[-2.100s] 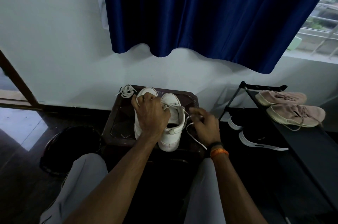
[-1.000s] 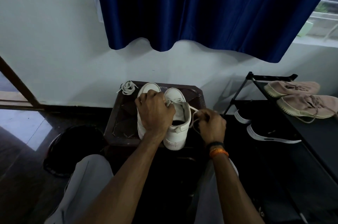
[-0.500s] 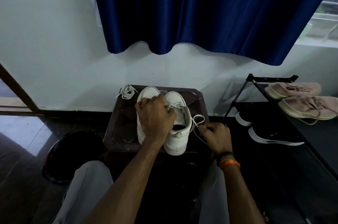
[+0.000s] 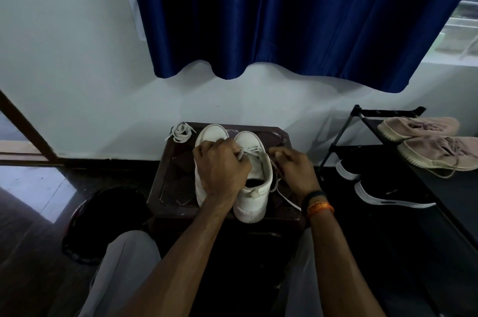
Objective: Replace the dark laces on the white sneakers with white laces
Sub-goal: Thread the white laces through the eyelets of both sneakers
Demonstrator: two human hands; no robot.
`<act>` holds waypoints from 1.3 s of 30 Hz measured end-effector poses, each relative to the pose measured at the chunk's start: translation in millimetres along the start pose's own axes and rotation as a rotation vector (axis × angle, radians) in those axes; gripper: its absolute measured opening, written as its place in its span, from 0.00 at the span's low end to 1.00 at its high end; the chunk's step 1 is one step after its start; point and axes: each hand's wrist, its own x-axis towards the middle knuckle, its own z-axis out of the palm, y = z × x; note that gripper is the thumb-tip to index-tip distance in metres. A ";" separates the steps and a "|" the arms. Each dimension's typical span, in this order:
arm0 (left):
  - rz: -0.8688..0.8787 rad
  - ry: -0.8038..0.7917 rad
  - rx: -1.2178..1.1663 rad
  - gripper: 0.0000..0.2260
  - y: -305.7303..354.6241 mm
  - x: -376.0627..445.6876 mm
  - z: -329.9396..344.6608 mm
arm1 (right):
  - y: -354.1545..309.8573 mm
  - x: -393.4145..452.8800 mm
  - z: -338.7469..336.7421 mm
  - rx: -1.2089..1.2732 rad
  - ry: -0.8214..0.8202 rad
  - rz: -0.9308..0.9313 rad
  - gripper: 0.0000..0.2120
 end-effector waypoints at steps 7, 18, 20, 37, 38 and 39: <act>-0.004 0.000 0.007 0.03 -0.9 0.5 0.6 | 5.0 -7.7 -2.4 0.224 -0.147 0.141 0.13; 0.002 -0.007 0.009 0.03 -1.5 1.0 1.0 | 16.5 -13.0 -9.8 0.309 -0.053 0.214 0.04; 0.003 -0.011 0.005 0.03 -1.9 1.2 1.0 | 25.4 -13.7 -16.0 0.143 0.010 0.144 0.08; 0.046 -0.043 -0.029 0.06 -0.3 3.4 -1.9 | 28.5 -10.2 -79.3 -0.103 0.450 0.268 0.11; 0.065 -0.057 -0.052 0.09 0.5 4.3 -2.6 | 19.3 -11.4 -76.3 -0.070 0.433 0.215 0.09; 0.096 -0.069 -0.073 0.13 2.2 5.2 -4.1 | 8.0 -12.6 -72.7 -0.061 0.421 0.152 0.07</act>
